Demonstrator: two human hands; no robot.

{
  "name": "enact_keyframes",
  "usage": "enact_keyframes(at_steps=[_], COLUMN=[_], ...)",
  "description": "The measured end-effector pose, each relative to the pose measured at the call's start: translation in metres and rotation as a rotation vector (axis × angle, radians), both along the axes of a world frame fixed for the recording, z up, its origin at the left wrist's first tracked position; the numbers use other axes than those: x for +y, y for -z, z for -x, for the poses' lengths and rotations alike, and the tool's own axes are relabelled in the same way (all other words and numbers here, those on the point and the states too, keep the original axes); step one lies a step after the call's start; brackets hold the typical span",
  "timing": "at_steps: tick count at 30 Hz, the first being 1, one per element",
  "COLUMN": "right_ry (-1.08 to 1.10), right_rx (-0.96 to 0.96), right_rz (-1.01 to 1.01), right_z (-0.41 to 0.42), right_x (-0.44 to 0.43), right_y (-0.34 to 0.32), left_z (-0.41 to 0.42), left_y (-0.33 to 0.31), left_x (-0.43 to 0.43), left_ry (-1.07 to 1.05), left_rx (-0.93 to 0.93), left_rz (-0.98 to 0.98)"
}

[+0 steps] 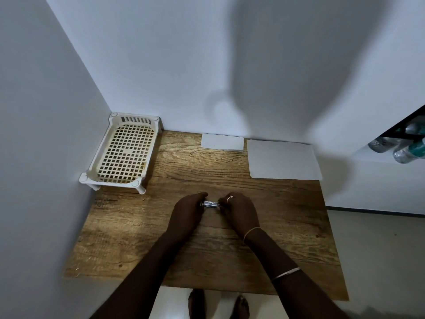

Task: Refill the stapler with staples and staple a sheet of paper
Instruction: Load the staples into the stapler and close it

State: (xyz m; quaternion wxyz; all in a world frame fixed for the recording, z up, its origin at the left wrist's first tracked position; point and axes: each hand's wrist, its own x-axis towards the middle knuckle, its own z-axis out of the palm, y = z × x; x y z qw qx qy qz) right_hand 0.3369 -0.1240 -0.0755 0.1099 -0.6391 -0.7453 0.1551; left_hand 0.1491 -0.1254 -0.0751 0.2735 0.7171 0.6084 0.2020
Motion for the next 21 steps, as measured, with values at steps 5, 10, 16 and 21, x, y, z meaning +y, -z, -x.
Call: enact_keyframes(at_steps=[5,10,16,21], right_ry=[-0.075,-0.122,-0.166,-0.141], right_rx=[-0.216,-0.323,-0.393,-0.359], right_rz=[0.017,-0.032,-0.063,-0.111], right_z=[0.014,0.017,0.023,0.018], right_x=[0.007,0.001,-0.010,-0.016], right_y=[-0.004,-0.002,-0.003,0.002], left_z=[0.001,0.001,-0.001,-0.001], left_y=[0.000,0.001,-0.001,-0.003], left_x=[-0.001,-0.002,0.000,0.000], left_ry=[-0.006,-0.020,-0.019,0.007], left_rx=[-0.025,-0.023,-0.017,0.020], left_rz=[0.005,0.006,0.007,0.009])
